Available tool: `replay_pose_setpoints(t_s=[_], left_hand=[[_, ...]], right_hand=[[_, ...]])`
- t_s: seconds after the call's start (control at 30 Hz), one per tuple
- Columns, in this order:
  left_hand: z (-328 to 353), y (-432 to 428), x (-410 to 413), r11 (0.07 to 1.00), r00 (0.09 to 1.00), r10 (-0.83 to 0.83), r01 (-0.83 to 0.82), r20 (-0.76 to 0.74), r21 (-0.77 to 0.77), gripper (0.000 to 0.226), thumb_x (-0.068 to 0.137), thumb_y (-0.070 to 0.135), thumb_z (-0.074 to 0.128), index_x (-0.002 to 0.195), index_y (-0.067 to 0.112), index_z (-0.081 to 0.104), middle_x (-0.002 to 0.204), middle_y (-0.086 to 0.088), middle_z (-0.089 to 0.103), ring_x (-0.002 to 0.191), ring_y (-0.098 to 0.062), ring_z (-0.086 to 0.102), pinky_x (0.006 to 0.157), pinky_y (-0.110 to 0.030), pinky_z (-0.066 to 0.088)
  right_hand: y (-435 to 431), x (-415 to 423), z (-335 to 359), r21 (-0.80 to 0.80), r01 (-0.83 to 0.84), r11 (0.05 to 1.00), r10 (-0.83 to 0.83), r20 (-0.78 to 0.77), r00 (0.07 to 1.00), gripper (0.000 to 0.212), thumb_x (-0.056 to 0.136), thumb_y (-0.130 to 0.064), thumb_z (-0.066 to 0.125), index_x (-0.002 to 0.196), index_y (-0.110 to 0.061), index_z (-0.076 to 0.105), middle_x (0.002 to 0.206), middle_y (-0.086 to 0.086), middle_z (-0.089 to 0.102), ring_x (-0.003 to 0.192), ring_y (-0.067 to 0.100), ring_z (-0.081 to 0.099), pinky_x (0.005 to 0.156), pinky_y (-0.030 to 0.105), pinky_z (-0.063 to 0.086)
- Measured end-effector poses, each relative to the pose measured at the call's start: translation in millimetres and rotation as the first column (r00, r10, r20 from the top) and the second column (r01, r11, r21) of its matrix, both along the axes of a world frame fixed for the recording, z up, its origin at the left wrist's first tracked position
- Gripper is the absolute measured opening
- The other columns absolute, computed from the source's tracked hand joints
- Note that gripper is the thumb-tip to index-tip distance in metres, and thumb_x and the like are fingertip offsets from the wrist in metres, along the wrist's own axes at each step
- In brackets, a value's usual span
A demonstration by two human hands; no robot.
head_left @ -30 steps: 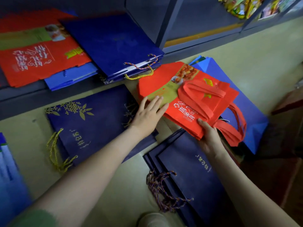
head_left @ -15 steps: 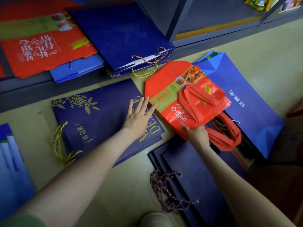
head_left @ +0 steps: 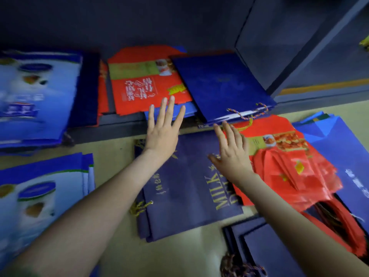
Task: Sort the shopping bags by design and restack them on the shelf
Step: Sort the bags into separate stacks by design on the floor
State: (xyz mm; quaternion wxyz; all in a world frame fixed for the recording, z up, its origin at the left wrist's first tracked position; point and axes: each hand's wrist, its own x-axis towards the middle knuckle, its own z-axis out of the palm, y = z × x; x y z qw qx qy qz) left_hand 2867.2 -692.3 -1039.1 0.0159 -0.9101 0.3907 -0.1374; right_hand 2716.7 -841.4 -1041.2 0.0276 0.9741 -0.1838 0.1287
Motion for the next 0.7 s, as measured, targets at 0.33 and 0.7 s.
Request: replay_pose_setpoints(t_s=[0.33, 0.7], left_hand=[[-21, 44, 46, 0.978, 0.968, 0.077, -0.027, -0.239, 0.206, 0.066, 0.102, 0.032, 0.032, 0.151, 0.015, -0.008, 0.158, -0.017, -0.004, 0.146, -0.032, -0.001, 0.115, -0.049, -0.005], [-34, 12, 54, 0.988, 0.978, 0.060, -0.087, -0.201, -0.130, 0.053, 0.096, 0.034, 0.041, 0.135, -0.001, 0.045, 0.139, -0.027, 0.041, 0.129, -0.042, 0.038, 0.110, -0.054, 0.021]], right_hand=[[-26, -34, -67, 0.044, 0.170, 0.984, -0.137, -0.416, 0.899, 0.104, 0.067, -0.031, 0.079, 0.149, -0.024, 0.015, 0.152, 0.012, 0.032, 0.138, 0.034, 0.028, 0.099, 0.064, 0.032], [-43, -55, -53, 0.091, 0.125, 0.988, -0.090, -0.318, 0.944, 0.060, 0.087, -0.024, 0.040, 0.143, -0.004, 0.029, 0.144, 0.021, 0.040, 0.129, 0.038, 0.040, 0.102, 0.053, 0.038]])
